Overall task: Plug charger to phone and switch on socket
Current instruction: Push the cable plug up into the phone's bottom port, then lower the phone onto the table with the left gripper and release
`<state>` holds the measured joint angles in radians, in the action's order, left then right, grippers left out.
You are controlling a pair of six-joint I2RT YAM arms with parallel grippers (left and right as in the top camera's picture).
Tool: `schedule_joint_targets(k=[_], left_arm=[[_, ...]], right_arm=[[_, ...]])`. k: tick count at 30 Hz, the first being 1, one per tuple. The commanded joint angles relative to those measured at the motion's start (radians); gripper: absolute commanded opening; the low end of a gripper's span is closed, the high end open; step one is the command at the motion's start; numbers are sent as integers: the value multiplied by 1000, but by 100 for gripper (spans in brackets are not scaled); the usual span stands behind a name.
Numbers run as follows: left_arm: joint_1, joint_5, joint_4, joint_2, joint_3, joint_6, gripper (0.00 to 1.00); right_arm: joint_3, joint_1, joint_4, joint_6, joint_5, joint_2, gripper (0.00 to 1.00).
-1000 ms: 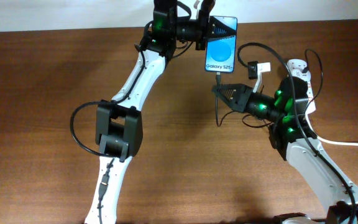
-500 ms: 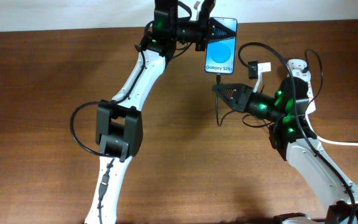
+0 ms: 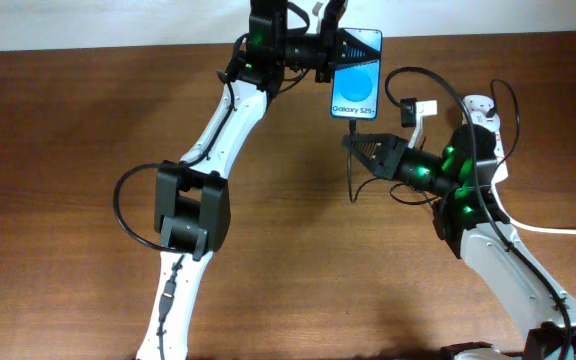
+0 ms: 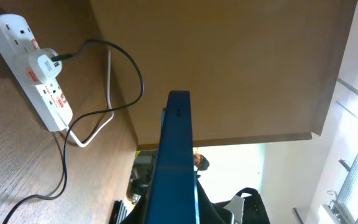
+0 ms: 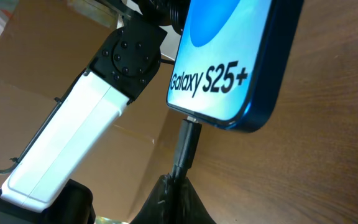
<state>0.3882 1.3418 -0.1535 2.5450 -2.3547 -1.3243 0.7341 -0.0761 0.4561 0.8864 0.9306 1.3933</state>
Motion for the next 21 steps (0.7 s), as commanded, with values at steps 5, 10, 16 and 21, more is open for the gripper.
schedule_joint_targets(k=[5, 10, 16, 21], left_arm=[[42, 118, -2, -15, -16, 38, 0], [44, 128, -2, -15, -16, 39, 0], [-3, 109, -2, -15, -16, 39, 0], [-25, 110, -2, -15, -16, 77, 0]], right_arm=[[11, 52, 21, -17, -79, 1, 4], [11, 52, 20, -17, -78, 1, 4], [11, 52, -73, -45, -57, 1, 5], [11, 52, -21, -40, -17, 0, 24]])
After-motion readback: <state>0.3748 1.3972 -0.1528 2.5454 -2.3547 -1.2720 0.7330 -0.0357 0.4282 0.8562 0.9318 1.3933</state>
